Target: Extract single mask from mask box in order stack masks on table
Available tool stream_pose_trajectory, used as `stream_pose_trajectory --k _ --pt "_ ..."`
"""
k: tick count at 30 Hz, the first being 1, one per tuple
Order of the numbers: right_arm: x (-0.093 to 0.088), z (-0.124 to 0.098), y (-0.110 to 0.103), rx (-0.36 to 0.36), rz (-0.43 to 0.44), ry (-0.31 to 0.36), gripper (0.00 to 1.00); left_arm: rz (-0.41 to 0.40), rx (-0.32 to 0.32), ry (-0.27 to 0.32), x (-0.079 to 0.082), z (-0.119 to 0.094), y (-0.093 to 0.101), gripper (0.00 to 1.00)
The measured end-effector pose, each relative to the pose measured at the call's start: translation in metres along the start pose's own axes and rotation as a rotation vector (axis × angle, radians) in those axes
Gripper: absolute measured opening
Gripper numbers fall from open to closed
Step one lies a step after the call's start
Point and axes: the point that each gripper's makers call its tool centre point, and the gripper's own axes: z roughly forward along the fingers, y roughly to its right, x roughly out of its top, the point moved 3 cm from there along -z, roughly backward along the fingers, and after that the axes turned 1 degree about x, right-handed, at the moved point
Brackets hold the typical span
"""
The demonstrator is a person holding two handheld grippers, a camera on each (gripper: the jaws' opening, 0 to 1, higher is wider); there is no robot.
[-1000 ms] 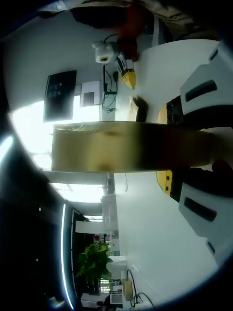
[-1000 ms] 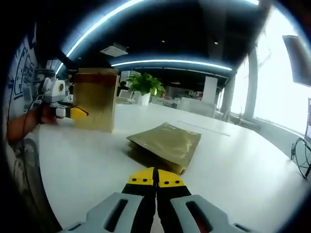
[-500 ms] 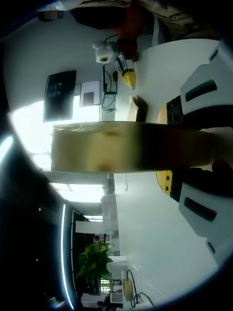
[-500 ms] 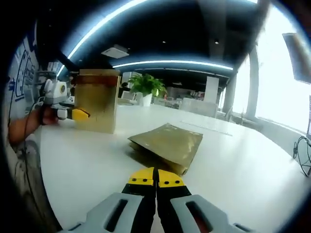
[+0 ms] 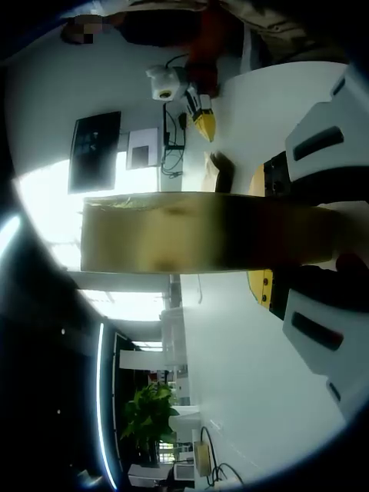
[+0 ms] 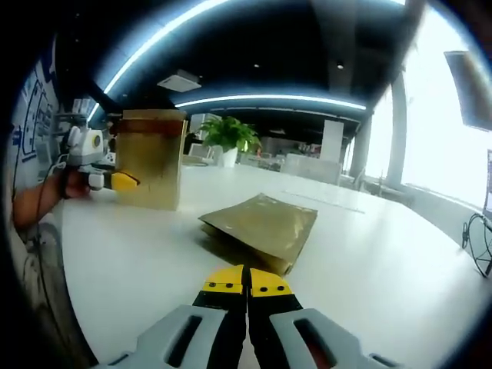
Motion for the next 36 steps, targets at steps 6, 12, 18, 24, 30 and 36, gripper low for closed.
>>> stream_pose_trajectory --k 6,12,18,24,30,36 --pt "-0.0006 0.0006 0.0000 0.004 0.005 -0.006 0.00 0.000 -0.001 0.000 0.0001 -0.0001 0.0000 0.20" --pt "-0.0011 -0.0001 0.0014 -0.005 0.011 -0.009 0.00 -0.003 -0.004 0.000 0.0003 -0.0001 0.0000 0.20" --pt "-0.0014 -0.0002 0.0020 0.002 0.013 -0.008 0.00 -0.004 -0.002 0.000 0.0002 0.0005 -0.0007 0.20" --pt "-0.0012 -0.0009 0.0023 0.004 0.014 -0.005 0.00 -0.010 0.005 0.000 0.0004 0.0007 -0.0019 0.20" --pt "-0.0009 -0.0008 0.0010 0.006 0.004 -0.007 0.00 -0.003 0.005 0.000 0.0003 0.0004 -0.0010 0.20" --pt "-0.0007 -0.0005 0.0010 0.014 0.014 -0.007 0.00 0.000 0.005 0.000 0.0003 0.0005 -0.0008 0.20"
